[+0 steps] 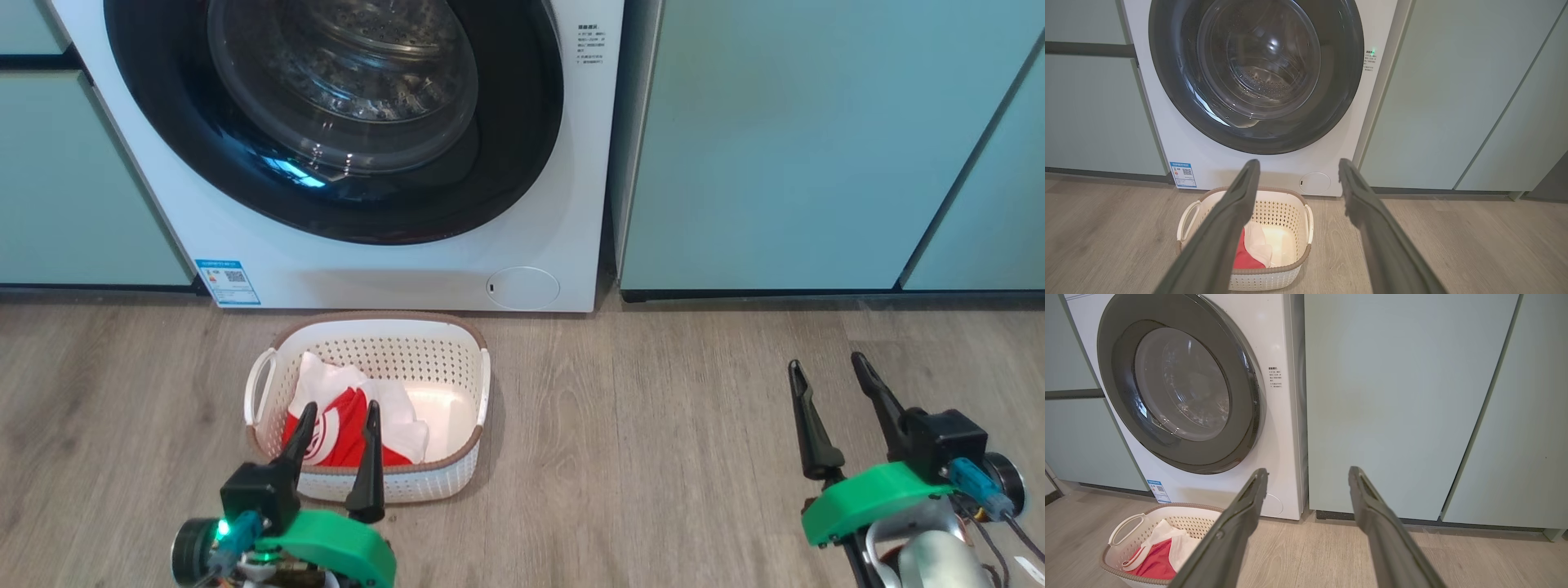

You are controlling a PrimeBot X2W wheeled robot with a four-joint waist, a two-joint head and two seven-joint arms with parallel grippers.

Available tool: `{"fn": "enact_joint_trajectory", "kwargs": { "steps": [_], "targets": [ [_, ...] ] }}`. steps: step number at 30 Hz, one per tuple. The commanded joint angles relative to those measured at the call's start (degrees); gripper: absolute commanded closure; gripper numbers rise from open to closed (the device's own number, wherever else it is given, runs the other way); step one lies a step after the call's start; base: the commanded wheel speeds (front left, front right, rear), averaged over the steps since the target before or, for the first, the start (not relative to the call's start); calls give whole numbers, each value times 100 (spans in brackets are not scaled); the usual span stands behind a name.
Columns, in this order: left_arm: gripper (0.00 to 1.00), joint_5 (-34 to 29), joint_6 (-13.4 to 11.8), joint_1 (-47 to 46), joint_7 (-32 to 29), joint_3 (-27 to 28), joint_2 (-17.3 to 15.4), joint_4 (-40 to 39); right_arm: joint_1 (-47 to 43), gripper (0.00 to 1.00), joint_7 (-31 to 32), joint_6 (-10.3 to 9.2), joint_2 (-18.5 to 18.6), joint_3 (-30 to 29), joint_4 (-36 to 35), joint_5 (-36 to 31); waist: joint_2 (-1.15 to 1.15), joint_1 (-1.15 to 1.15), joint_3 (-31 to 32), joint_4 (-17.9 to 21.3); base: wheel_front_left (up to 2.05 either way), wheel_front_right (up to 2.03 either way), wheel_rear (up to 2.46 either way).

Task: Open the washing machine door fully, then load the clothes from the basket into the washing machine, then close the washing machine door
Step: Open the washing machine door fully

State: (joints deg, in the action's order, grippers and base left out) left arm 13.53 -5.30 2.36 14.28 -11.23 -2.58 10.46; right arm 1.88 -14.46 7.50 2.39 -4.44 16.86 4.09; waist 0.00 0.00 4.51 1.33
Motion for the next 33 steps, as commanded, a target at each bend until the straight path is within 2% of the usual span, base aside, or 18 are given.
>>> {"fn": "enact_joint_trajectory", "kwargs": {
  "steps": [1,19,20,21,22,33],
  "targets": [
    [0,-27,-46,-248,72,155,-30,-187,318,0,-54,-1,49,122,-206,-4,0,0,1,-3,0,0,0],
    [0,-38,-105,-240,72,131,-30,-184,314,0,-54,-1,49,91,-310,135,0,0,-69,-19,0,0,0],
    [0,-39,-105,-243,72,125,-30,-184,313,24,-54,-1,49,115,-324,132,0,0,-89,-28,0,0,0],
    [0,-40,-106,-247,72,119,-30,-186,314,73,-54,-1,49,122,-345,133,0,0,-110,-39,0,0,0],
    [0,-43,-104,-254,72,113,-30,-187,316,100,-54,-1,49,139,-377,118,0,0,-137,-51,0,0,0],
    [0,-115,-44,-411,72,163,-30,-249,635,100,-54,-1,49,-164,-425,672,0,0,-711,-312,0,0,0]
  ]
}}
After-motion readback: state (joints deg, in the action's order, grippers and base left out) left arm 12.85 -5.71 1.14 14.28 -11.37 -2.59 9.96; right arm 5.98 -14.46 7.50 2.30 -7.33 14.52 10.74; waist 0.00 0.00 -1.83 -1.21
